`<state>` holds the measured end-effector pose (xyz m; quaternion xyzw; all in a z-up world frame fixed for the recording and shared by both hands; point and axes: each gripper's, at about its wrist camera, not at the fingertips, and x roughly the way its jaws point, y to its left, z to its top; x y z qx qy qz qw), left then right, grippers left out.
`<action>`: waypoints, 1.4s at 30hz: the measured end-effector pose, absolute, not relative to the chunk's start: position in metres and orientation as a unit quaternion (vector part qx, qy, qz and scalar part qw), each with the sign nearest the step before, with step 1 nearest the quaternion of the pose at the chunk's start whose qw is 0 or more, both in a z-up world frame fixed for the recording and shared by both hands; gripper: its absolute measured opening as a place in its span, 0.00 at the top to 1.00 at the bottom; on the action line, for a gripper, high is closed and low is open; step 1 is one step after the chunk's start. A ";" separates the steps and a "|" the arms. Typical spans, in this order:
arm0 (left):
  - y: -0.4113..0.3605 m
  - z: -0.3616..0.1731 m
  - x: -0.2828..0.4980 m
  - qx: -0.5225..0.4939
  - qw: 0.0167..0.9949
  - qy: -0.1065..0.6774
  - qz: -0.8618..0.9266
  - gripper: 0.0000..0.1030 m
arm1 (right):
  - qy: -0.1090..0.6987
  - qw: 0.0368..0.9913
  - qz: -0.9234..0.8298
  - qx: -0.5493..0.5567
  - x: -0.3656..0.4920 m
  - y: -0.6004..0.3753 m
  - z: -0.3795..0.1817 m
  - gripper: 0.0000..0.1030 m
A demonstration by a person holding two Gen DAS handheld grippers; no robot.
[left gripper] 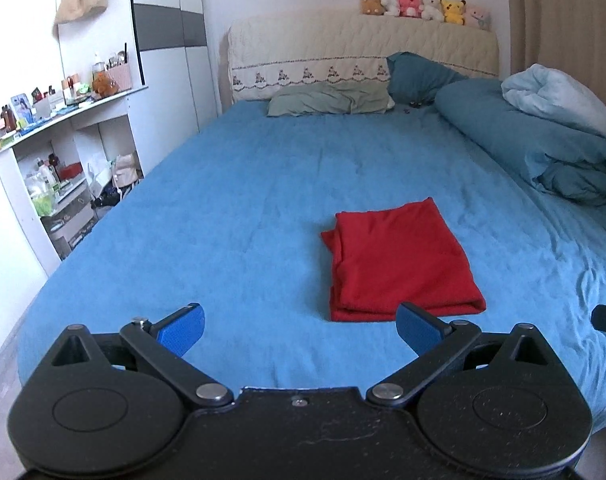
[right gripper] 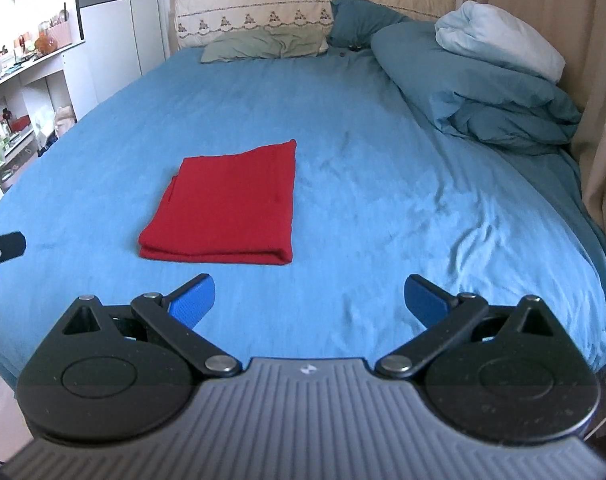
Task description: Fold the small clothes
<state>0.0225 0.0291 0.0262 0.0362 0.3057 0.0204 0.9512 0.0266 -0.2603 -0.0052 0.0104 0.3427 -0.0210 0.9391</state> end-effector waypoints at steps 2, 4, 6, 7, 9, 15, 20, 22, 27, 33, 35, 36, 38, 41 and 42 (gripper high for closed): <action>0.028 0.027 0.020 0.039 0.952 0.302 0.022 0.00 | 0.341 0.940 -0.022 0.008 0.025 -0.258 -0.004 0.00; 0.026 0.028 0.018 0.041 0.953 0.299 0.023 0.00 | 0.340 0.940 -0.022 0.009 0.024 -0.256 -0.003 0.00; 0.027 0.029 0.016 0.042 0.954 0.296 0.025 0.00 | 0.340 0.940 -0.023 0.010 0.023 -0.256 -0.003 0.00; 0.027 0.030 0.016 0.042 0.954 0.295 0.025 0.00 | 0.340 0.940 -0.022 0.009 0.023 -0.256 -0.003 0.00; 0.027 0.030 0.014 0.043 0.955 0.293 0.026 0.00 | 0.340 0.940 -0.022 0.010 0.022 -0.255 -0.002 0.00; 0.024 0.032 0.012 0.044 0.956 0.290 0.026 0.00 | 0.339 0.941 -0.024 0.009 0.021 -0.254 -0.001 0.00; 0.025 0.032 0.012 0.045 0.956 0.289 0.026 0.00 | 0.338 0.941 -0.025 0.011 0.018 -0.251 0.001 0.00; 0.025 0.032 0.012 0.045 0.956 0.288 0.026 0.00 | 0.338 0.941 -0.025 0.010 0.018 -0.251 0.001 0.00; 0.026 0.033 0.011 0.045 0.956 0.287 0.025 0.00 | 0.338 0.941 -0.025 0.011 0.018 -0.250 0.001 0.00; 0.026 0.033 0.011 0.047 0.957 0.286 0.025 0.00 | 0.337 0.941 -0.026 0.009 0.017 -0.248 0.001 0.00; 0.026 0.034 0.011 0.048 0.957 0.285 0.024 0.00 | 0.337 0.941 -0.026 0.010 0.017 -0.247 0.002 0.00; 0.026 0.034 0.011 0.048 0.957 0.285 0.024 0.00 | 0.337 0.941 -0.026 0.010 0.017 -0.247 0.002 0.00; 0.026 0.034 0.010 0.048 0.957 0.285 0.023 0.00 | 0.337 0.941 -0.026 0.010 0.017 -0.247 0.001 0.00; 0.027 0.035 0.011 0.048 0.957 0.285 0.023 0.00 | 0.337 0.941 -0.026 0.010 0.017 -0.247 0.001 0.00; 0.027 0.036 0.011 0.048 0.957 0.284 0.024 0.00 | 0.337 0.941 -0.026 0.010 0.017 -0.247 0.001 0.00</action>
